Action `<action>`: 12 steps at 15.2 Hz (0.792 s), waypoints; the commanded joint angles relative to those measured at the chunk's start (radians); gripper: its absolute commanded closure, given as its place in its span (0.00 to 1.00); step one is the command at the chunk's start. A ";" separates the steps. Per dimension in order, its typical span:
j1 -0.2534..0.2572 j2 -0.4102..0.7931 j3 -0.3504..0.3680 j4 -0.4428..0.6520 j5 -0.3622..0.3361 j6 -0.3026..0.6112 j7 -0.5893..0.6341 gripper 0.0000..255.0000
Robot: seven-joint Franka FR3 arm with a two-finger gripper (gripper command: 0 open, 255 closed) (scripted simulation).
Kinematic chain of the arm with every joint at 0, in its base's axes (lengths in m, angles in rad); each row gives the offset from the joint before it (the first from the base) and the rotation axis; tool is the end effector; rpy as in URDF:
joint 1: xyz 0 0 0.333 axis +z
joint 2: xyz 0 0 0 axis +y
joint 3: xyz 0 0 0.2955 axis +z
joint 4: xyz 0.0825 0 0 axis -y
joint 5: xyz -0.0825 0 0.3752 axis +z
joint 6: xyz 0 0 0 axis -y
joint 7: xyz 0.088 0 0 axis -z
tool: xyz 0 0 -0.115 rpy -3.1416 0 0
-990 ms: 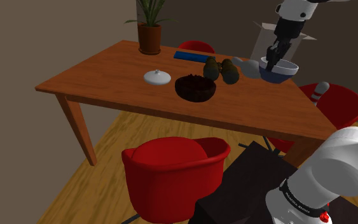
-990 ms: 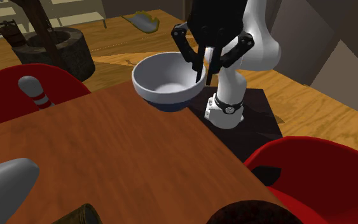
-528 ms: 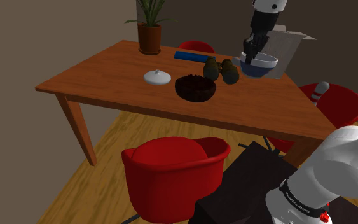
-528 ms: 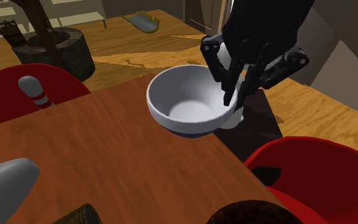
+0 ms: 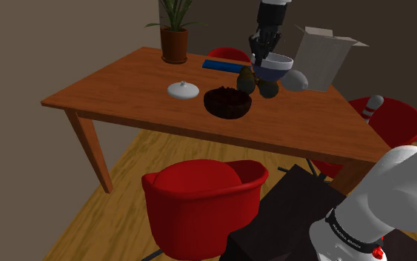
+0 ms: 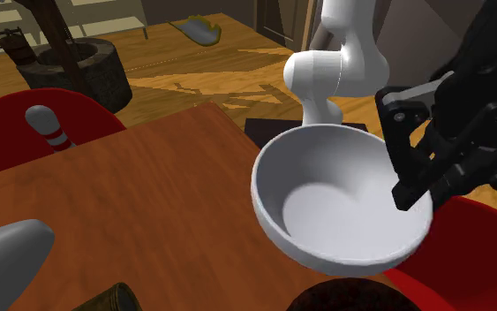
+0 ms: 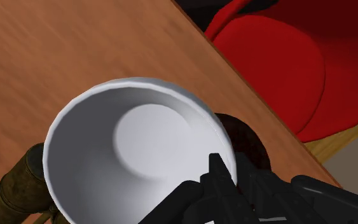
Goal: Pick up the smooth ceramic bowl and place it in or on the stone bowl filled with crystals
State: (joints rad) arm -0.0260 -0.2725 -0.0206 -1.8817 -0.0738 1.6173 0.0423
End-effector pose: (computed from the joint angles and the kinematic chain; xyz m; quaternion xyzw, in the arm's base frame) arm 0.4660 -0.0310 0.5938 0.9985 -0.0425 0.0040 0.0341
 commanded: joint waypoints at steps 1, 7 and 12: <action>0.010 0.075 0.017 0.078 0.005 -0.005 0.026 1.00; 0.044 0.296 0.062 0.354 0.004 -0.064 0.102 1.00; 0.054 0.344 0.071 0.364 0.002 -0.028 0.123 1.00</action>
State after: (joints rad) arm 0.0283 0.0729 0.0501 -1.5039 -0.0722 1.5761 0.1637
